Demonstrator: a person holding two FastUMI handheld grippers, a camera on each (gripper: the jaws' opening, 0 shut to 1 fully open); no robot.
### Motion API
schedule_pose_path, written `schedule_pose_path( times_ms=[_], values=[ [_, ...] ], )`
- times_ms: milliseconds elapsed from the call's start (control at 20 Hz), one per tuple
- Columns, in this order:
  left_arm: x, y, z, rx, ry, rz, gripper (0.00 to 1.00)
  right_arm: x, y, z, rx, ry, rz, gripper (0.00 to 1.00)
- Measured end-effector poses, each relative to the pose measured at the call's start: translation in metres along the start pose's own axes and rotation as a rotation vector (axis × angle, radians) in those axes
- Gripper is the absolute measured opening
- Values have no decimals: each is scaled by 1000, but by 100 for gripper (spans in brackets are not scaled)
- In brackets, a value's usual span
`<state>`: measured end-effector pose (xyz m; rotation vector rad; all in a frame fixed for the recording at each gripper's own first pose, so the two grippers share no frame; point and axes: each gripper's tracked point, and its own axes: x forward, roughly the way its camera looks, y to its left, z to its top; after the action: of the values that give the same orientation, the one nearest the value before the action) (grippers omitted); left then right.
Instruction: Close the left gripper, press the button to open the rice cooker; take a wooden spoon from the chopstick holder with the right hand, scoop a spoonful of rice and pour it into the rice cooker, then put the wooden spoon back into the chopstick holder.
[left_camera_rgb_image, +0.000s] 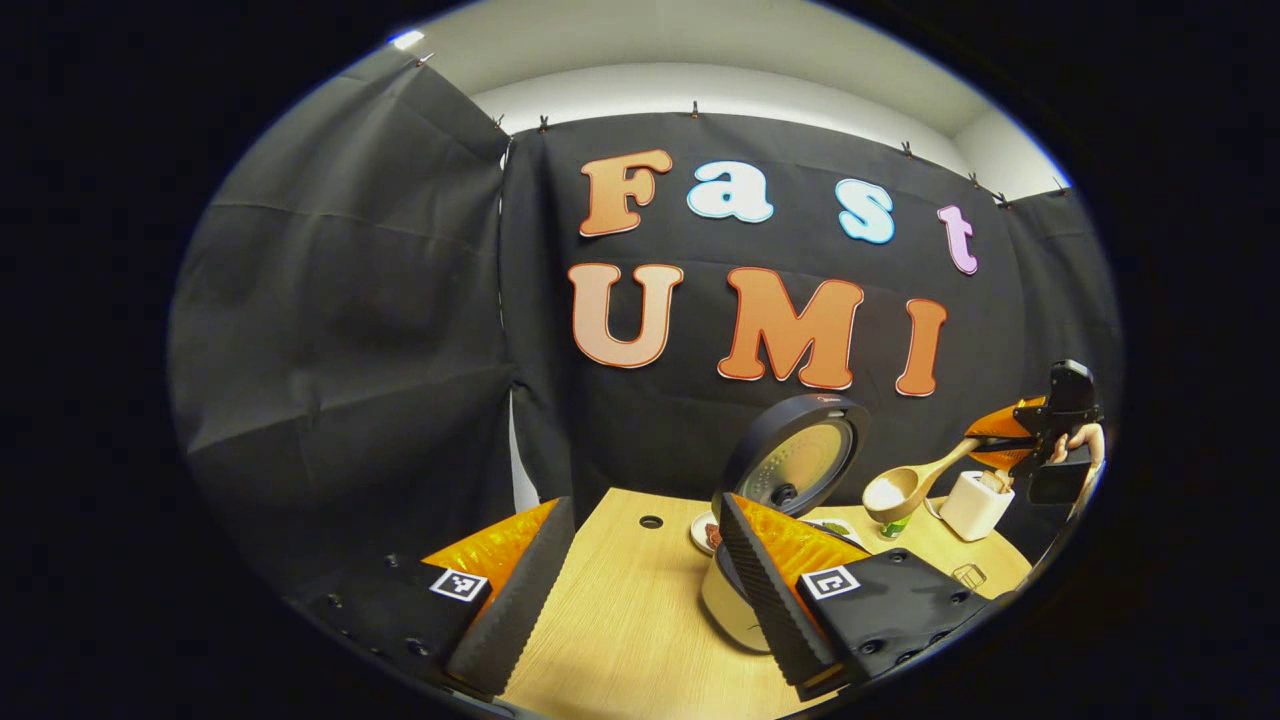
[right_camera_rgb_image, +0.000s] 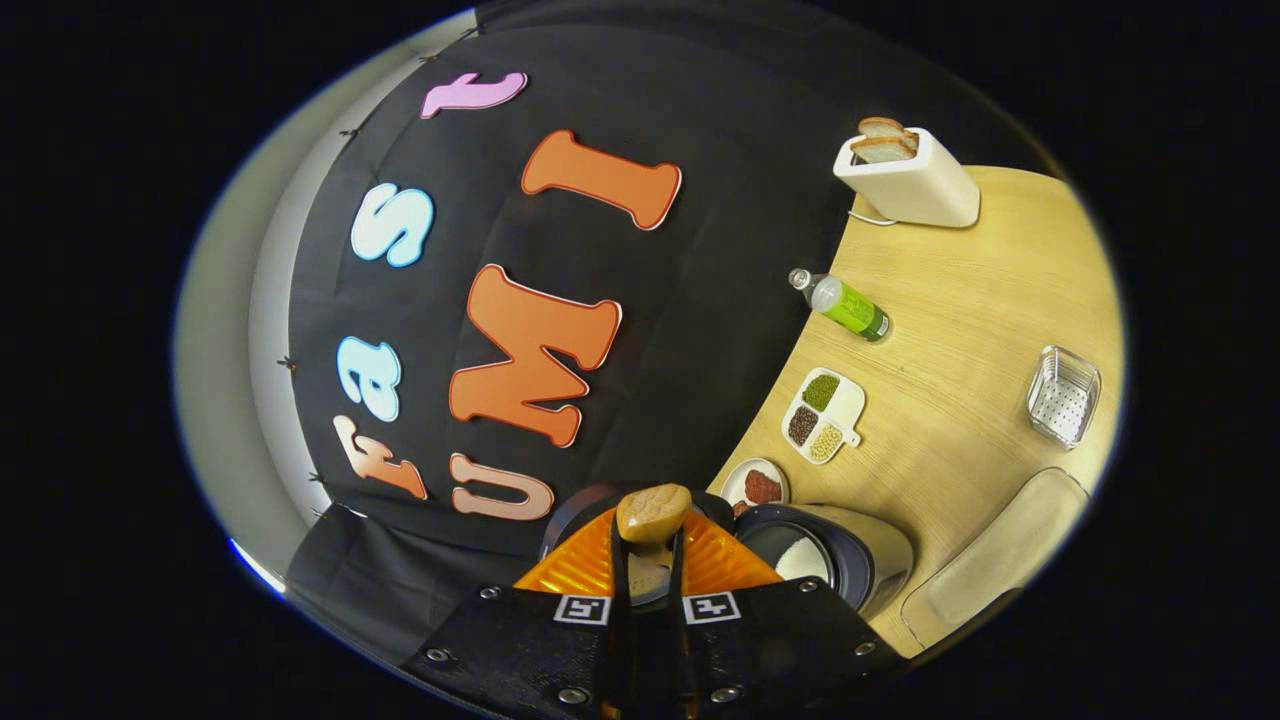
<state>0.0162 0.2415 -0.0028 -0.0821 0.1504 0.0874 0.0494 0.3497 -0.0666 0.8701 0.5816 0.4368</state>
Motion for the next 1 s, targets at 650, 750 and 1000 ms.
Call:
schedule_pose_path(
  times_ms=[650, 750, 1000],
  values=[
    [6, -2, -6, 17, 23, 3, 95, 7, 11, -5, -169, -21, 6, 12],
    [4, -1, -6, 23, 22, 5, 95, 8, 14, -7, -188, -23, 9, 12],
    [4, 4, -7, 18, 21, 13, 95, 10, 16, -11, -241, -31, 0, 12]
  ],
)
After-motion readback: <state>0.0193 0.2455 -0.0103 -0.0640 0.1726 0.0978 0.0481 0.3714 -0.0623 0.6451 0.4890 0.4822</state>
